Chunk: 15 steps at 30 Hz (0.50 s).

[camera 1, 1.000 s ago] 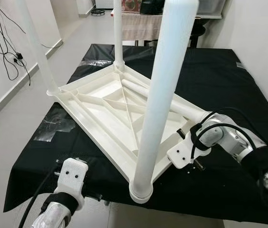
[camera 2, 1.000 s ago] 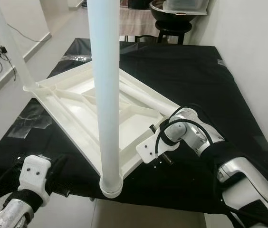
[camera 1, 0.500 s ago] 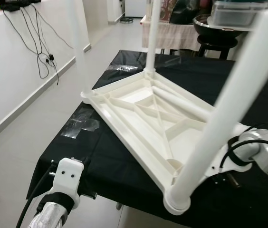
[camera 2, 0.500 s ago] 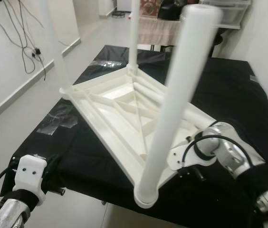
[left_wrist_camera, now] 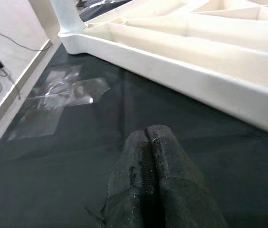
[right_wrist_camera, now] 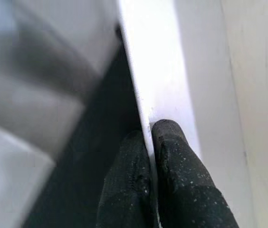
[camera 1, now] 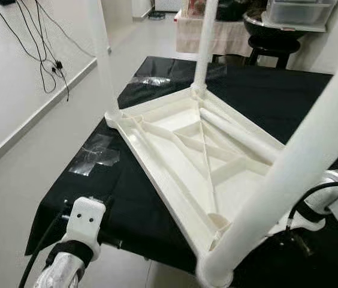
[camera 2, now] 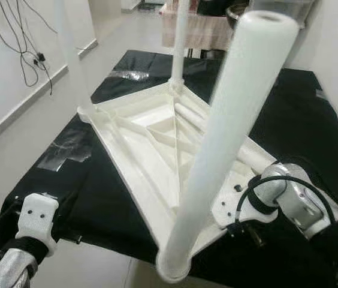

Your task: Building children table

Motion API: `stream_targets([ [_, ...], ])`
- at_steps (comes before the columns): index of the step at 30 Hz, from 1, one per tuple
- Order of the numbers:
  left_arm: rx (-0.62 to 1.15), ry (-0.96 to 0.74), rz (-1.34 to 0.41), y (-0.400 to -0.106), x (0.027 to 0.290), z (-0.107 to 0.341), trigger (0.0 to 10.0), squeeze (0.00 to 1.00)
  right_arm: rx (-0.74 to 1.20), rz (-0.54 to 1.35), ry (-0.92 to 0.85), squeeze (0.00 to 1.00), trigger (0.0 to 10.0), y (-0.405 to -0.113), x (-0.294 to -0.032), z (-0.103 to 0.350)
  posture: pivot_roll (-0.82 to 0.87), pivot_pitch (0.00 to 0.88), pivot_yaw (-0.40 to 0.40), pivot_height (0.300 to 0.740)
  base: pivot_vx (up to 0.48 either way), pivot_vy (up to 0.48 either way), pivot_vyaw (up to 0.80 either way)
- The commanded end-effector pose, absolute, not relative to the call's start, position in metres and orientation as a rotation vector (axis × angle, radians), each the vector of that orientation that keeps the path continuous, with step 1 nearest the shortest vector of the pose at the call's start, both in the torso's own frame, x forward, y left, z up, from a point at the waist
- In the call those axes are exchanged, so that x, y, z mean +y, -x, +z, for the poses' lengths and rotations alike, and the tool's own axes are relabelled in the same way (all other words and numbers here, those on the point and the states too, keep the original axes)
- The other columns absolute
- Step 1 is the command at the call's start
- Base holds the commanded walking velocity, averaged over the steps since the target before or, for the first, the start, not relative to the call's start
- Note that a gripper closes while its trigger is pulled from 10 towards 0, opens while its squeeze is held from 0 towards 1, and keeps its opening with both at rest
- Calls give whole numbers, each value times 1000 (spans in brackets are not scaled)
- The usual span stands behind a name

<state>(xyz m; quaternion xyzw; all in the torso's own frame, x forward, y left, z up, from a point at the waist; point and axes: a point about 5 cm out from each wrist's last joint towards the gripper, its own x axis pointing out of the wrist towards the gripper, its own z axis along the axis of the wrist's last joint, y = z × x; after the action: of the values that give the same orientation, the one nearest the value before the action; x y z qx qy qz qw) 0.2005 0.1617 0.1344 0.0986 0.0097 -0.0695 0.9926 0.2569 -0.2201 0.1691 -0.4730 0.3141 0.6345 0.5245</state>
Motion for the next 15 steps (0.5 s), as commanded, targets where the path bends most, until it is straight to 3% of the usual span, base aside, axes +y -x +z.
stream_targets([
  [1,41,-209,-151,-200,161,130,10000,0,773,1518,1050,0,0,-253,-220,163,-14,112,5,740,0,0,0],
  [3,42,-208,-151,-200,161,130,10000,0,728,1478,1028,0,0,-258,-209,159,-14,114,9,740,0,0,0],
  [4,41,-209,-152,-200,161,130,10000,0,648,1381,954,0,0,-270,-184,151,-8,116,12,740,0,0,0],
  [6,41,-209,-152,-200,161,130,10000,0,648,1381,954,0,0,-270,-184,151,-8,116,12,740,0,0,0],
  [9,41,-215,-155,-201,161,130,10000,0,554,1264,920,0,0,-285,-159,146,0,116,15,740,0,0,0],
  [11,41,-215,-155,-201,161,130,10000,0,554,1264,920,0,0,-285,-159,146,0,116,15,740,0,0,0],
  [15,42,-219,-155,-201,161,130,10000,0,470,1131,891,0,0,-305,-135,148,-3,118,18,740,0,0,0],
])
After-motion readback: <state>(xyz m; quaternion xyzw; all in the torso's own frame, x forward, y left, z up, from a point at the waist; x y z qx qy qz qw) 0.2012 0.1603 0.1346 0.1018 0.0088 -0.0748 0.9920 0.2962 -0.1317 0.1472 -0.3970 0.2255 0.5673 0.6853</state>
